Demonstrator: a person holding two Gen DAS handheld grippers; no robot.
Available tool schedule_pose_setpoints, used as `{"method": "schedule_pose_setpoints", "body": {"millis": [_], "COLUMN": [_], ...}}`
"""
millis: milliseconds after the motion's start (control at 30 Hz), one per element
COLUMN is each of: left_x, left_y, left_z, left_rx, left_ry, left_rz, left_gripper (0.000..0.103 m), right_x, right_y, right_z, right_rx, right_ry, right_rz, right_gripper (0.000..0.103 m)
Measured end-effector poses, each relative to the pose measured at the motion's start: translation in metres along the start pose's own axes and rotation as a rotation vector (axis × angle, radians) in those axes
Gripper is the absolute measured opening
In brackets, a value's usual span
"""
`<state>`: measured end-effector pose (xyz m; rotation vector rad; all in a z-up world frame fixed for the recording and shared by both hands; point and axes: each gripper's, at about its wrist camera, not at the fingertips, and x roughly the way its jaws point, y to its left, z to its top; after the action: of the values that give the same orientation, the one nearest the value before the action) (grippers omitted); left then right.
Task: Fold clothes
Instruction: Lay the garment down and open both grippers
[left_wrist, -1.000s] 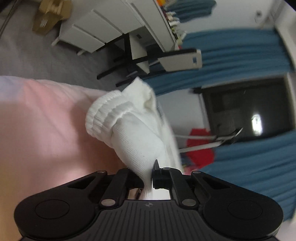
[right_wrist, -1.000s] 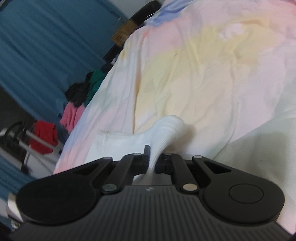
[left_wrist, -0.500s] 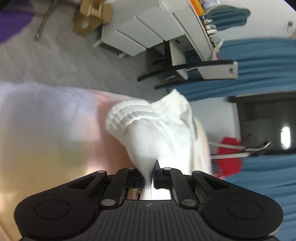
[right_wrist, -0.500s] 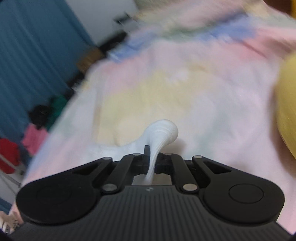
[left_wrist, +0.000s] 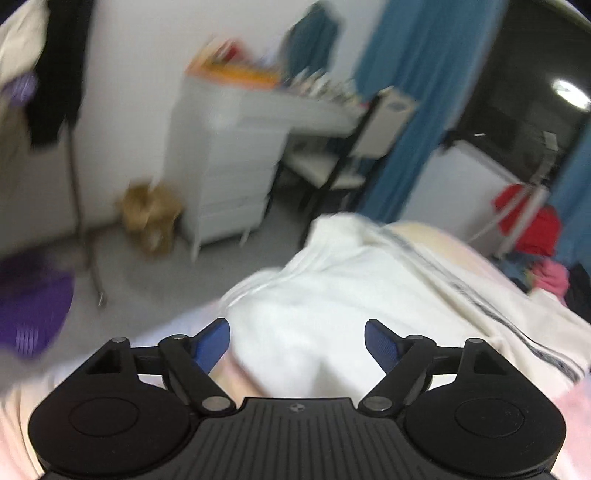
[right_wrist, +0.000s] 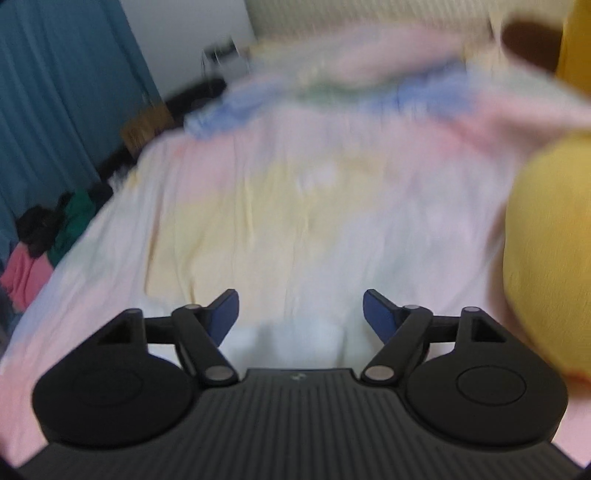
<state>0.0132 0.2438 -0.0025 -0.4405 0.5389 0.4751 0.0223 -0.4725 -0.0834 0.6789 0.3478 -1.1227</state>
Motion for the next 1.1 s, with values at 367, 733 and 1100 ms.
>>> {"method": "schedule_pose_setpoints", "body": {"millis": [367,733,1100], "left_x": [-0.023,0.024,0.033], "left_y": [-0.106,-0.176,-0.186], "left_z": [-0.066,-0.148,-0.155], "left_rx": [0.286,0.574,0.586], "left_ry": [0.000,0.039,-0.002], "left_rz": [-0.385,-0.497,-0.453], "left_gripper": [0.089,0.089,0.089], "right_x": [0.048,0.116,0.086], "right_y": [0.098,0.098,0.095], "right_z": [-0.032,-0.037,-0.039], "right_rx": [-0.544,-0.492,-0.587], "right_ry": [0.047,0.179,0.078], "right_rz": [0.462,0.398,0.446], "right_gripper": [0.075,0.078,0.027]}}
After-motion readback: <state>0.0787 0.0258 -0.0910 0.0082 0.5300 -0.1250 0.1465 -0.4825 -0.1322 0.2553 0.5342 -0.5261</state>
